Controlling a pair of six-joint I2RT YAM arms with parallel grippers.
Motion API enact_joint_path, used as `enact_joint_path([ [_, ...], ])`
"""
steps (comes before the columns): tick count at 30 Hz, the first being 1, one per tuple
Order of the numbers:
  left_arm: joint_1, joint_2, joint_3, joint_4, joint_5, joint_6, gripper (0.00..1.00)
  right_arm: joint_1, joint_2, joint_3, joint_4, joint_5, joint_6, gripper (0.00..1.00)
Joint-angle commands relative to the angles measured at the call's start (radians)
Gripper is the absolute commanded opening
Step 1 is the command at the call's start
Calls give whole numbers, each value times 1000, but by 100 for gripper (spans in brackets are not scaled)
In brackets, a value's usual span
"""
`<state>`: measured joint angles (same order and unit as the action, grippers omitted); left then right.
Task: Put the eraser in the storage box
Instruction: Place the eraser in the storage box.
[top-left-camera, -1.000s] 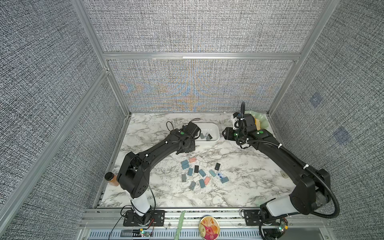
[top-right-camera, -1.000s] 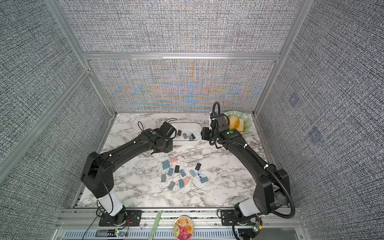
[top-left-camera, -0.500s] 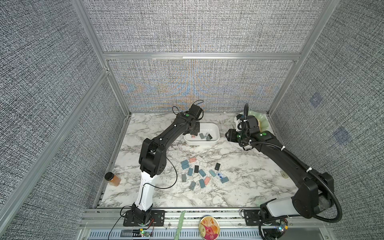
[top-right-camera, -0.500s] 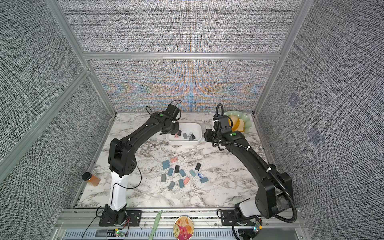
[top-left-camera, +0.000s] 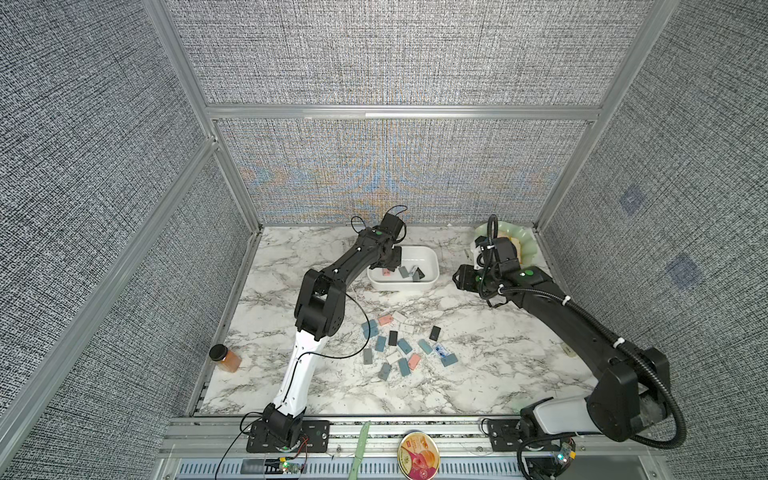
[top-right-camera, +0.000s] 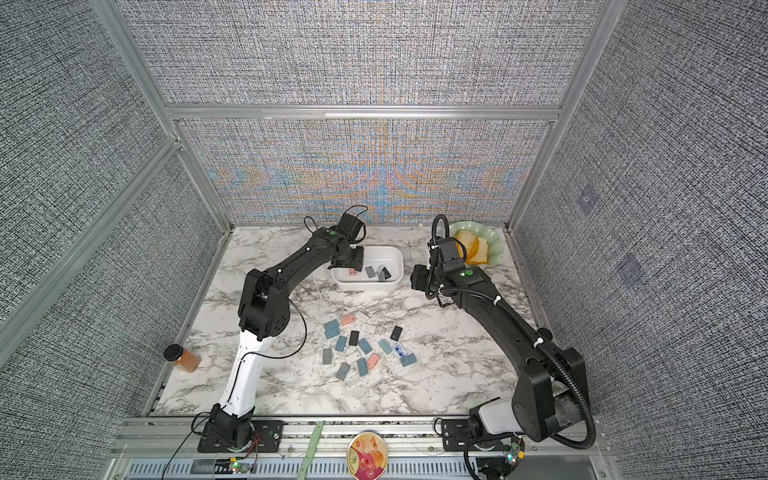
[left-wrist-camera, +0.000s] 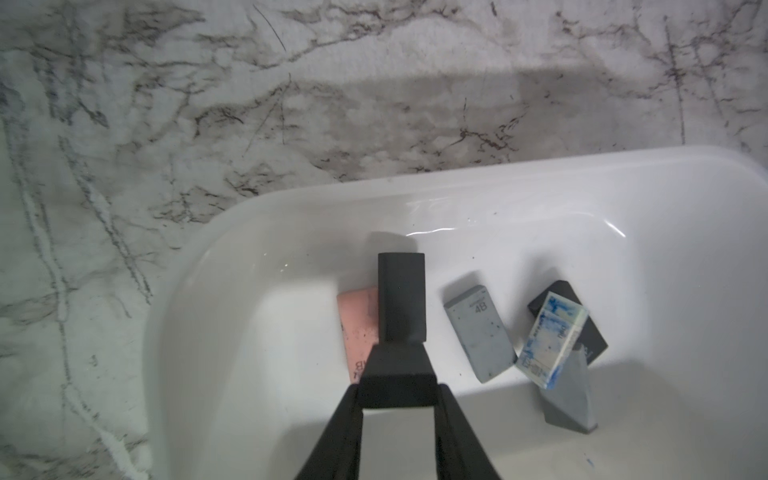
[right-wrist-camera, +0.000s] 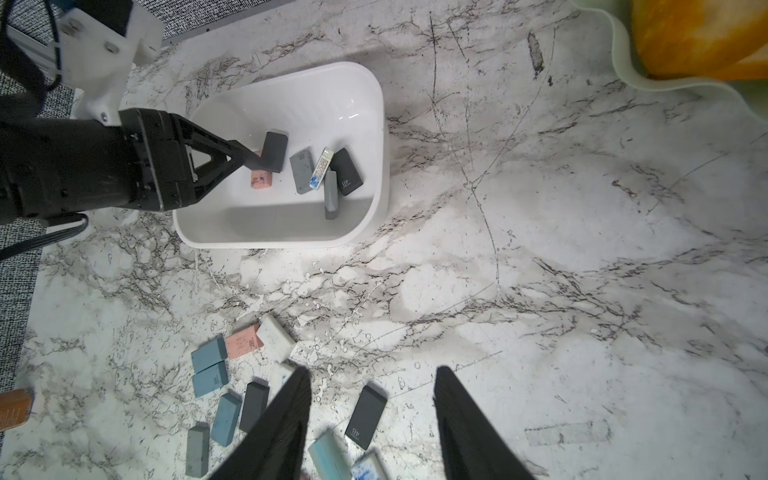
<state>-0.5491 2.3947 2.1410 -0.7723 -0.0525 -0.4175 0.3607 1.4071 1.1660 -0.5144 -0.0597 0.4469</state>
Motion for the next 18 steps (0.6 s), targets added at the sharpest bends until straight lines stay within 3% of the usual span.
enact_joint_path([
  [1, 5, 24, 12, 28, 16, 7, 31, 1, -3, 3, -14, 8, 14, 52],
  [5, 8, 29, 17, 31, 26, 3, 35, 1, -4, 7, -17, 11, 13, 52],
  [11, 15, 17, 16, 37, 22, 8, 57, 1, -2, 15, -25, 9, 10, 52],
  [18, 17, -49, 0, 42, 38, 7, 60, 7, -58, -18, -80, -3, -27, 52],
])
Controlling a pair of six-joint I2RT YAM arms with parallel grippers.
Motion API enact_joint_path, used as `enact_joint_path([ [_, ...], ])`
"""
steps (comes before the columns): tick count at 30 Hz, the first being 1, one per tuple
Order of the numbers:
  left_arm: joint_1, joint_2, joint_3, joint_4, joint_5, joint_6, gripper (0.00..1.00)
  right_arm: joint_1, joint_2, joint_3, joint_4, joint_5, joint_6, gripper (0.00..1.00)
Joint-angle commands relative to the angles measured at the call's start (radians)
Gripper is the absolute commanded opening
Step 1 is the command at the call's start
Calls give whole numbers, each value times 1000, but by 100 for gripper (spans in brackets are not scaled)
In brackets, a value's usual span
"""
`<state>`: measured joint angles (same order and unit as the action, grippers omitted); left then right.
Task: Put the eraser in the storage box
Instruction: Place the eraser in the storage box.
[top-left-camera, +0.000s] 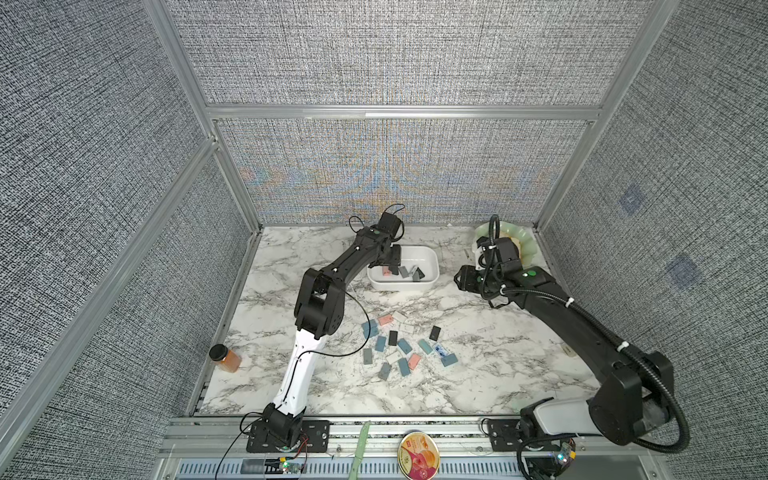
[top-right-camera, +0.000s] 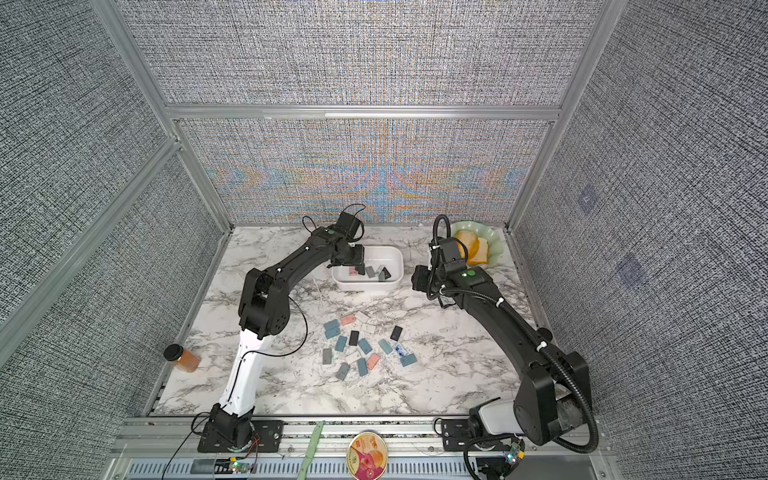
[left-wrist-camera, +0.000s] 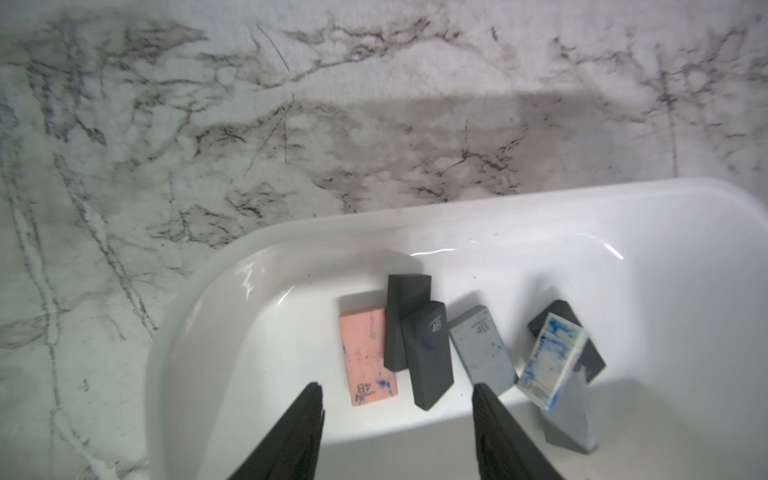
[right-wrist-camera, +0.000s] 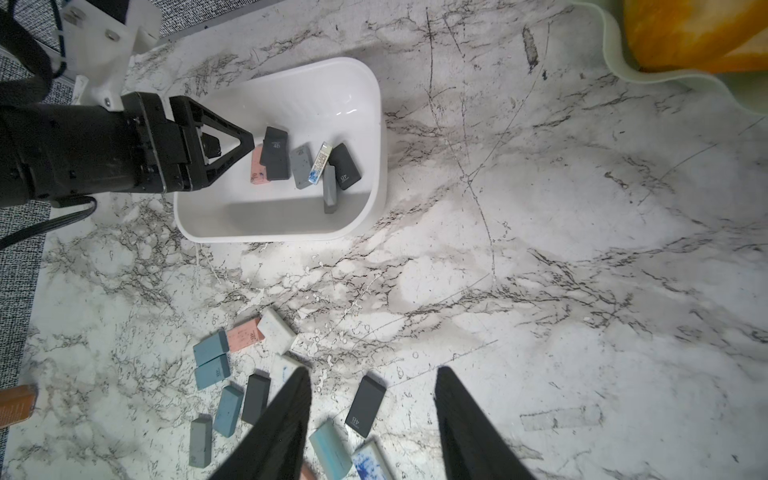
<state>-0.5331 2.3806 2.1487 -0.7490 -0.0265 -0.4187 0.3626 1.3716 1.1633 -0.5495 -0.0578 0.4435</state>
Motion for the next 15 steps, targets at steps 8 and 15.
enact_joint_path([
  [8, -1, -257, -204, 129, 70, -10, 59, 105, -136, -171, -146, 30, 2, 55],
  [15, -11, -445, -392, 199, 78, -28, 59, 208, -217, -352, -113, 55, 159, 62],
])
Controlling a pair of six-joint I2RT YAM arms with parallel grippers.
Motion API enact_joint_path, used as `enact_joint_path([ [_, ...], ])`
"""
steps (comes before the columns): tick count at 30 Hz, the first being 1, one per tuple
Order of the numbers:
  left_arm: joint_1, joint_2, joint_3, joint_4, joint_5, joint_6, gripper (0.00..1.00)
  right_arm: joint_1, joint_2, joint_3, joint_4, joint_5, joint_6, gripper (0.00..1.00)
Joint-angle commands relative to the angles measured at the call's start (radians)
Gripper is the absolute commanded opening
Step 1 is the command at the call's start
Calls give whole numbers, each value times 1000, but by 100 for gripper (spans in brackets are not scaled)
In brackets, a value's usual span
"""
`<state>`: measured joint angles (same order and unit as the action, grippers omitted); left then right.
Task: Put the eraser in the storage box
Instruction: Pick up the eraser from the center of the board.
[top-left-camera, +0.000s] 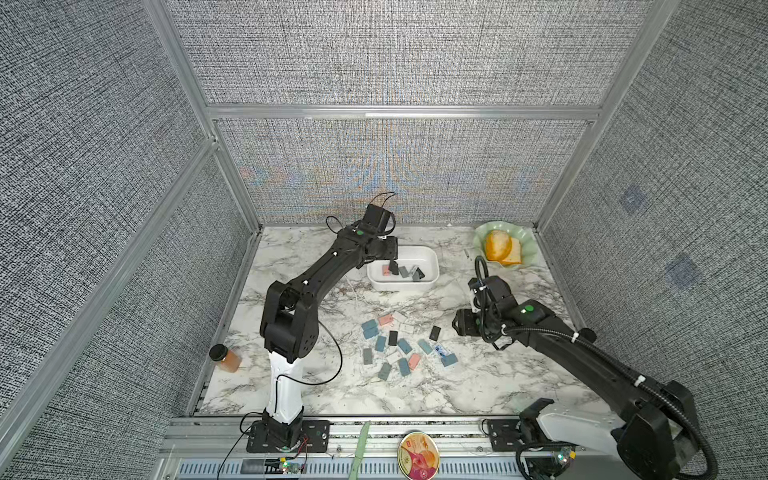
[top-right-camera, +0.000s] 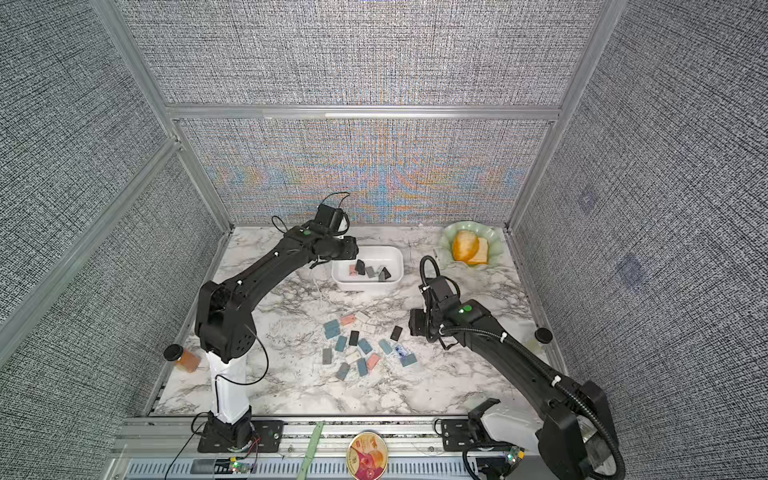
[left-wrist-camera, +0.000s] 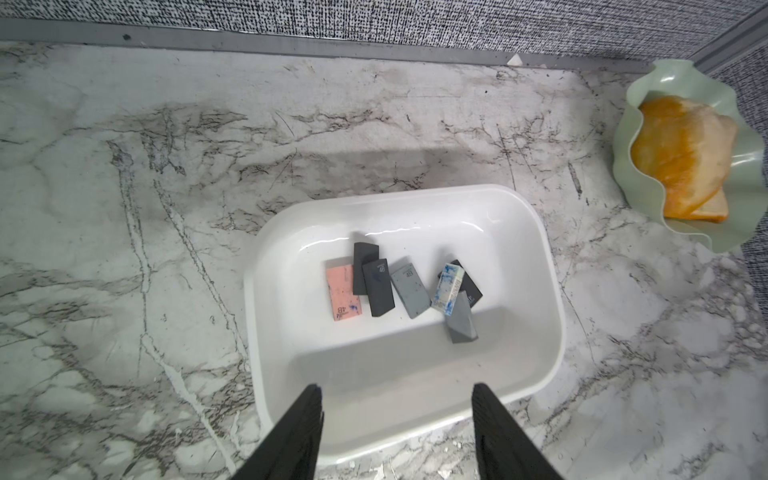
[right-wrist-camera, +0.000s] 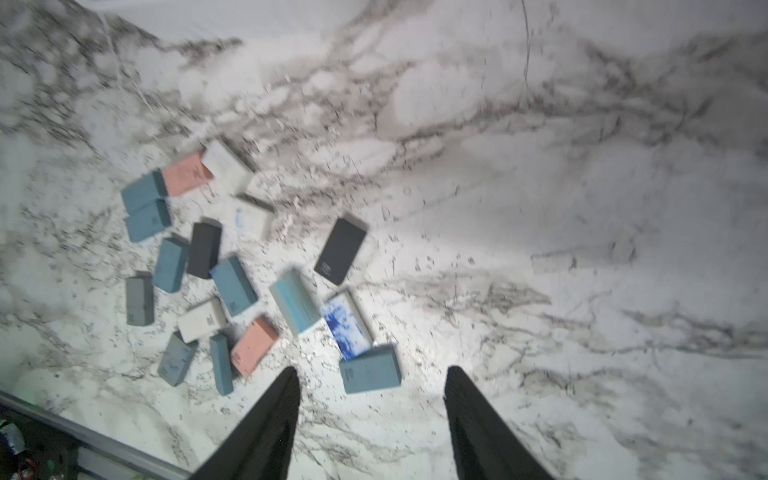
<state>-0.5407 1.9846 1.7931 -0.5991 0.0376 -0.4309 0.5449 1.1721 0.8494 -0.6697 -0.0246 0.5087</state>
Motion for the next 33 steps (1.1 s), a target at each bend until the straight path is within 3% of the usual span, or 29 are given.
enact_joint_path([
  [1, -7, -73, -61, 54, 12, -19, 60, 46, -22, -61, 22, 24, 124, 63],
  [7, -17, -196, -208, 94, -6, -35, 59, 159, 17, -137, 77, 66, 189, 74],
  [15, -22, -285, -337, 123, -22, -60, 59, 194, 102, -147, 90, 87, 88, 86],
  [25, -31, -320, -383, 117, -51, -83, 59, 195, 205, -122, 120, 43, -50, 86],
  [33, -34, -323, -389, 114, -60, -88, 59, 197, 231, -128, 140, 15, -85, 86],
])
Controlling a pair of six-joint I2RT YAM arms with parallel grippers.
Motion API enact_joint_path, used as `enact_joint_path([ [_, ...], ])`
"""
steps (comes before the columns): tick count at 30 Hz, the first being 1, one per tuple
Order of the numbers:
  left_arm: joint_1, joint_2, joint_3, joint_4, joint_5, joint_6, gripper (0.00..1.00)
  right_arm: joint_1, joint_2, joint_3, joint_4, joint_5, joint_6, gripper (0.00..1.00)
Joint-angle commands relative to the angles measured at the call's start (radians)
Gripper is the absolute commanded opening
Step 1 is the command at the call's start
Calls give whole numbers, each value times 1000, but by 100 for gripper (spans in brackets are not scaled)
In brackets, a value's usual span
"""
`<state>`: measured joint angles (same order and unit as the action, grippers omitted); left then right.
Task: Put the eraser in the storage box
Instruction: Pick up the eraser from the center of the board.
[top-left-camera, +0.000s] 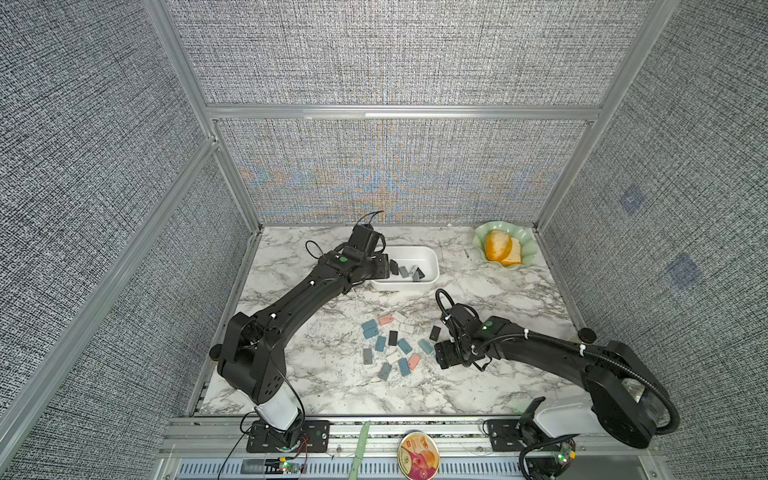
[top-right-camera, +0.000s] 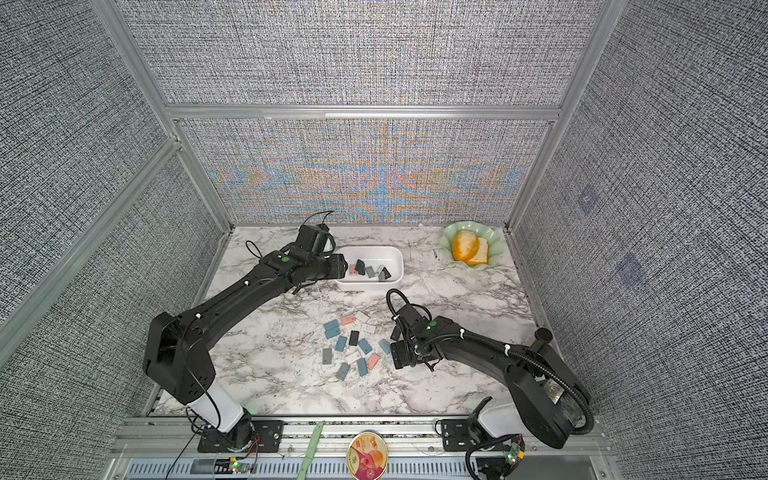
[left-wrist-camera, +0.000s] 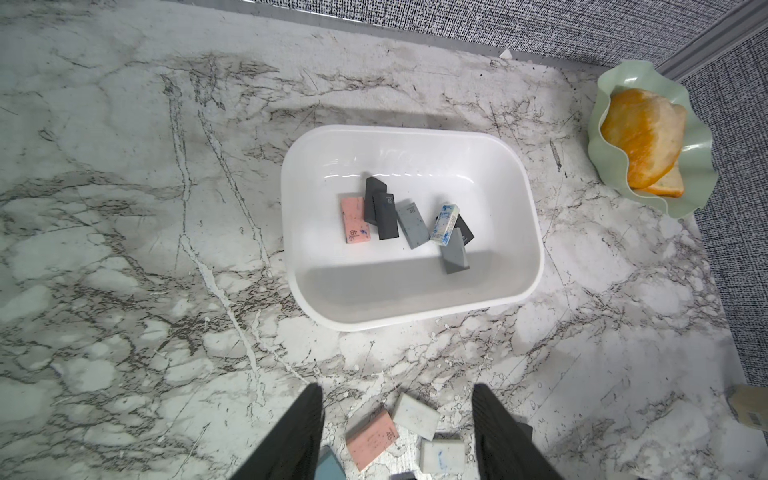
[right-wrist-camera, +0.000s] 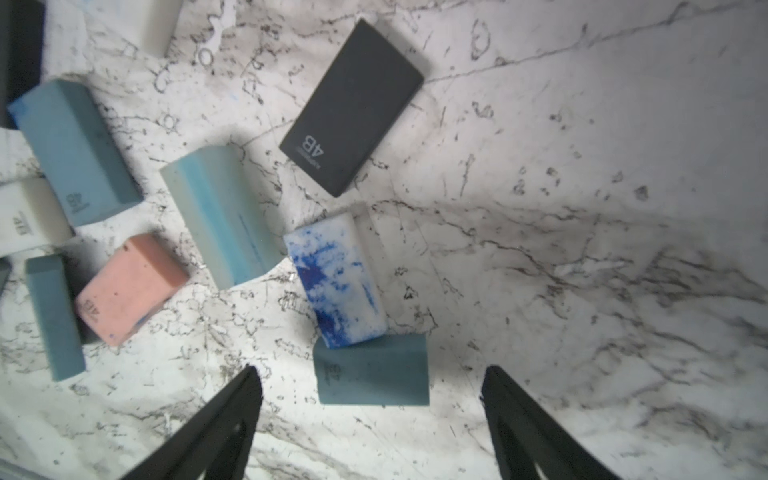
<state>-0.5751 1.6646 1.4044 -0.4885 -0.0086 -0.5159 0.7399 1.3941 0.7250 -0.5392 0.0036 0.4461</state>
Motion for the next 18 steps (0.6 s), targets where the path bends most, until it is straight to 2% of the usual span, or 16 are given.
enact_joint_path([
  [1, 0, -2, -1, 2, -14, -3, 59, 1, 15, -6, 10, -14, -23, 86],
  [9, -2, -3, -4, -6, -25, -4, 59, 15, 56, -8, 21, 1, -26, 83],
  [18, -4, -11, -8, -11, -37, -7, 59, 42, 71, 9, 14, 7, -10, 65],
])
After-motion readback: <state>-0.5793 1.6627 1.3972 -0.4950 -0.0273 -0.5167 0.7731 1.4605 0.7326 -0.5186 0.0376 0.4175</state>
